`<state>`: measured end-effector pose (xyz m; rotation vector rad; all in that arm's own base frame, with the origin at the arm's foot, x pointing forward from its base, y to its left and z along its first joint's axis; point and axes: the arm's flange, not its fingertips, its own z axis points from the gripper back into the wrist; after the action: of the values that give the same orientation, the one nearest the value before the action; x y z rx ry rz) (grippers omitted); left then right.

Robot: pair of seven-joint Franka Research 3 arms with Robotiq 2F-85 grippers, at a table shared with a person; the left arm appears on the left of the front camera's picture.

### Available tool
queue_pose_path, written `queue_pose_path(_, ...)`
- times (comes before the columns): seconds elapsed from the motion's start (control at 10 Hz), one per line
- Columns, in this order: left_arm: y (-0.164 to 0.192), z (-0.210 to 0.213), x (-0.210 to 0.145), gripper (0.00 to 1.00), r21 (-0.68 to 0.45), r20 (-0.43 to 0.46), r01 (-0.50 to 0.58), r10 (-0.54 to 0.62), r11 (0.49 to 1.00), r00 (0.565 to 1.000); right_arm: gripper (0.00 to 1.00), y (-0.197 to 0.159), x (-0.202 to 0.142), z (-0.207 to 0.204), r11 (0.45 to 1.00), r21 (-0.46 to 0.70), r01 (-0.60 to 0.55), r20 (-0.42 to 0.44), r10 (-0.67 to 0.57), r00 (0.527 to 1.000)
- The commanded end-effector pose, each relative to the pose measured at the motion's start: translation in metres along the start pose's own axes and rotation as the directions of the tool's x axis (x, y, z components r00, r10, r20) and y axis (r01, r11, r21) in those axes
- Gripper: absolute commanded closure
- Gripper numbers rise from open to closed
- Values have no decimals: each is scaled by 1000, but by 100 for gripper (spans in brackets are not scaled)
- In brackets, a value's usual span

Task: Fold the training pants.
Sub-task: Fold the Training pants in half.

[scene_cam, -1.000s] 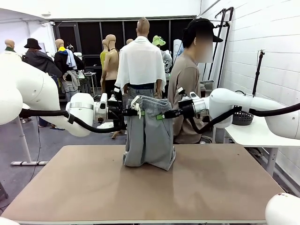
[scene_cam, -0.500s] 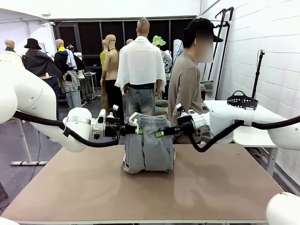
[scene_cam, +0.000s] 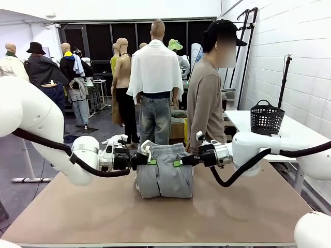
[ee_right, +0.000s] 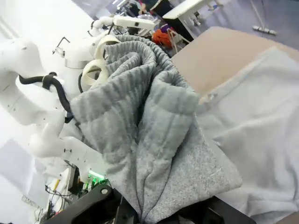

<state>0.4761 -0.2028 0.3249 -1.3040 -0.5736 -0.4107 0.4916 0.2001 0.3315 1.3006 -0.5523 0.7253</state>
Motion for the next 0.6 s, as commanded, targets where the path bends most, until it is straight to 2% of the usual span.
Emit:
queue_pose_path(0.0,17,11,15,100,33,64,-65,62,997,996,100,-4,0,8,996,-42,74,12,-73,997)
queue_pose_path(0.1,18,12,18,100,33,73,-61,59,998,996,100,-3,2,10,996,-45,71,-8,-72,997)
queue_pose_path(0.2,6,-2,-1,100,1,-1,-24,24,1000,1000,100,-5,-3,0,999,-9,35,5,-35,999)
queue_pose_path(0.5,6,-2,-1,100,1,-1,-24,24,1000,1000,100,-5,-3,0,999,-9,35,5,-35,999)
